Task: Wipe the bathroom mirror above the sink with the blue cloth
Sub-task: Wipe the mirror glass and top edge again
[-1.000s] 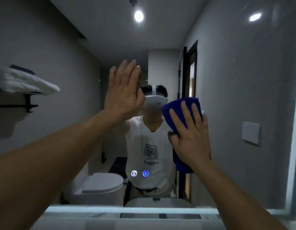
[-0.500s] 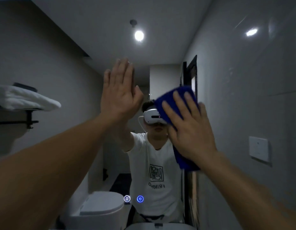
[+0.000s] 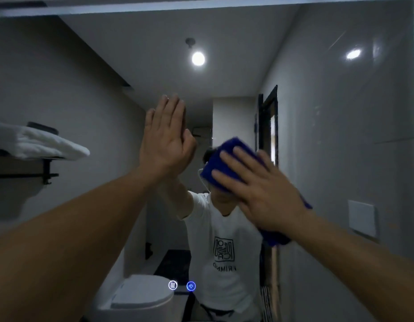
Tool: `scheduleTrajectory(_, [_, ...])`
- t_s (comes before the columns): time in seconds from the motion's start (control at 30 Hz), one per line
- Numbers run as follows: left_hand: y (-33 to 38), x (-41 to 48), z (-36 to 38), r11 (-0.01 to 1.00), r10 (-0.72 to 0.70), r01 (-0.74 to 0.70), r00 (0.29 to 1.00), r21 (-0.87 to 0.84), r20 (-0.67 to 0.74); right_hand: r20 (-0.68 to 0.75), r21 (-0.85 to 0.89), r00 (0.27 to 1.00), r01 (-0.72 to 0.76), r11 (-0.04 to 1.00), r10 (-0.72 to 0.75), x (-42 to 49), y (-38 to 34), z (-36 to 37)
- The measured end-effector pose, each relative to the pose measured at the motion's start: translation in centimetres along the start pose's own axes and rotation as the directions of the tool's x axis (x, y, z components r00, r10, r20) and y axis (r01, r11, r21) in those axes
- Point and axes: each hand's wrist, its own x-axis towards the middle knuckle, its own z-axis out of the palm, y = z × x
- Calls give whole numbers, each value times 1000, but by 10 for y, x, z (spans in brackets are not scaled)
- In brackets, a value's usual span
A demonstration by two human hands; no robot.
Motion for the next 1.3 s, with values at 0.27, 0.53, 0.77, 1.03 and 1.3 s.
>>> scheduleTrajectory(0.27, [2, 0, -5, 1000, -10, 10, 999, -4, 31, -104, 115, 815, -559, 821, 570, 99, 44, -31])
scheduleTrajectory(0.53, [-1, 1, -3, 1000, 0, 0, 999, -1, 53, 20, 21, 995, -94, 995, 93, 20, 13, -10])
scheduleTrajectory(0.77, [-6, 1, 1, 1000, 16, -17, 998, 19, 61, -71, 120, 789, -600, 791, 610, 156, 76, -53])
scheduleTrajectory(1.03, [-5, 2, 3, 1000, 19, -19, 999, -8, 43, -50, 21, 973, -223, 975, 224, 81, -4, -17])
scheduleTrajectory(1.3, [-6, 2, 5, 1000, 15, -16, 999, 16, 50, -52, 65, 858, -508, 859, 511, 159, 108, -62])
